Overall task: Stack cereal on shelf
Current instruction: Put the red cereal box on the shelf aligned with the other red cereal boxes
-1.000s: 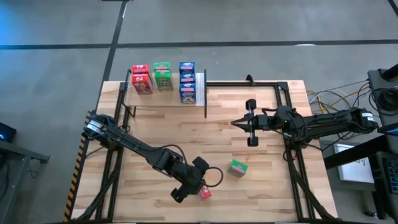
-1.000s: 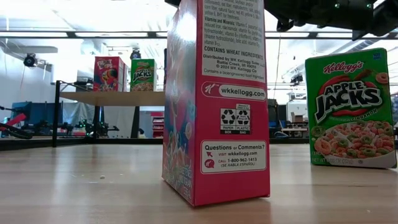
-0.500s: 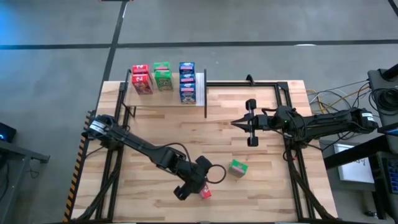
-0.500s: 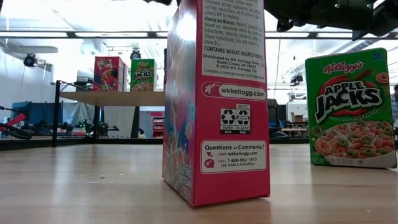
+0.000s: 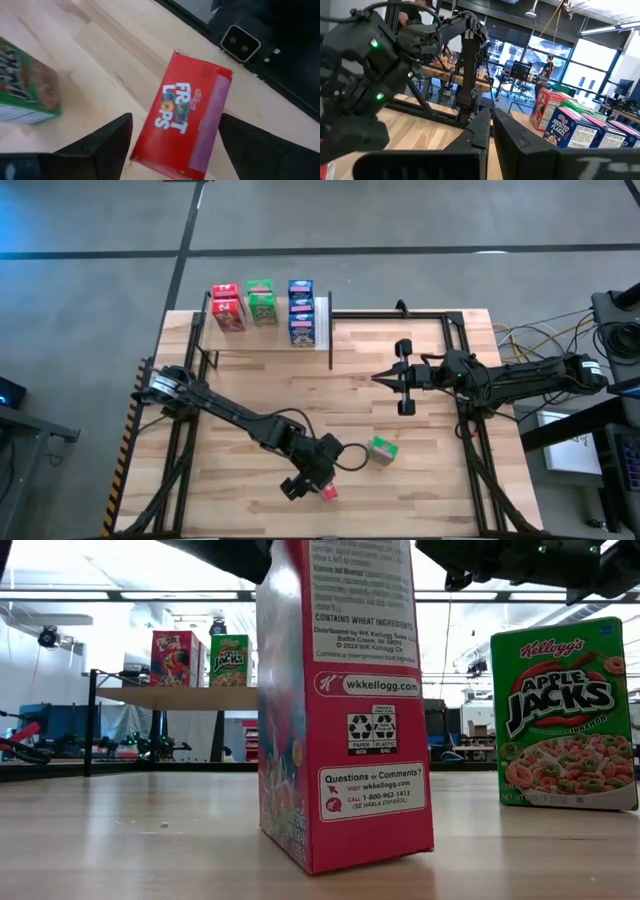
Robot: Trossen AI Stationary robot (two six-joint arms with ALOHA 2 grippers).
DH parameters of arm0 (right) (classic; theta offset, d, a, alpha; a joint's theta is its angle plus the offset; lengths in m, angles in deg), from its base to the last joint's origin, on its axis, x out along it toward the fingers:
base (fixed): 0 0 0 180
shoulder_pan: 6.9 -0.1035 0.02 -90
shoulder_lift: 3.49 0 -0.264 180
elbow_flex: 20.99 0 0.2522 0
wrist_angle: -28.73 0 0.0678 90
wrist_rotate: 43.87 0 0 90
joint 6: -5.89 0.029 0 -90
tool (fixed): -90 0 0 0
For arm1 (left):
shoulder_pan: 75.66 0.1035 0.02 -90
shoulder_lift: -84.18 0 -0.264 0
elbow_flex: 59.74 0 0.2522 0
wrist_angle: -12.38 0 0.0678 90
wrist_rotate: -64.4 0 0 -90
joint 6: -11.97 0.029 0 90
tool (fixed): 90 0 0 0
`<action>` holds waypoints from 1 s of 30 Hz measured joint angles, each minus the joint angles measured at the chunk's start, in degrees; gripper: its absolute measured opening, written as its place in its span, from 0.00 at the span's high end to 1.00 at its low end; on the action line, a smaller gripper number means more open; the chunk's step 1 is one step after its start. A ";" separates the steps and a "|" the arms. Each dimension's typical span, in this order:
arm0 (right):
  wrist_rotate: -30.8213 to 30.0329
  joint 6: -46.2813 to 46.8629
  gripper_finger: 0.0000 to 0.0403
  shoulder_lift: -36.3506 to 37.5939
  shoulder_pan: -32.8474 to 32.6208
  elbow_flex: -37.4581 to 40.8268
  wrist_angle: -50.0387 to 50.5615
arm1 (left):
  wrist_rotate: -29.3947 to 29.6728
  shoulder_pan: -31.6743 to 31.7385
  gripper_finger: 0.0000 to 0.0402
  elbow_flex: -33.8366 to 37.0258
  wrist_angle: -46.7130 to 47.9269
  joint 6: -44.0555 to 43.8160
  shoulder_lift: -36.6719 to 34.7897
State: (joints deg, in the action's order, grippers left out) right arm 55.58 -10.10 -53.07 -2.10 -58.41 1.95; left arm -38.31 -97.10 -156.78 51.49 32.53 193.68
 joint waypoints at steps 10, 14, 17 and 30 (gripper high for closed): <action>-0.02 -0.13 0.97 0.00 0.00 0.00 -0.01 | -1.73 0.55 0.41 -0.48 0.04 2.73 0.31; -0.02 -0.15 0.97 0.00 0.00 0.00 0.01 | -1.75 0.55 0.49 -0.48 0.04 2.73 0.27; -0.02 -0.10 0.97 0.00 0.00 0.00 0.01 | -1.75 0.53 0.54 -0.48 0.04 2.62 0.25; -0.02 -0.10 0.97 0.00 0.00 0.00 0.03 | -1.27 0.49 0.65 -9.10 13.63 3.21 -0.01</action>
State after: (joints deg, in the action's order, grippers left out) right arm 55.56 -10.20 -53.07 -2.10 -58.41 1.98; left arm -39.58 -96.61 -165.88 65.11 35.74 193.67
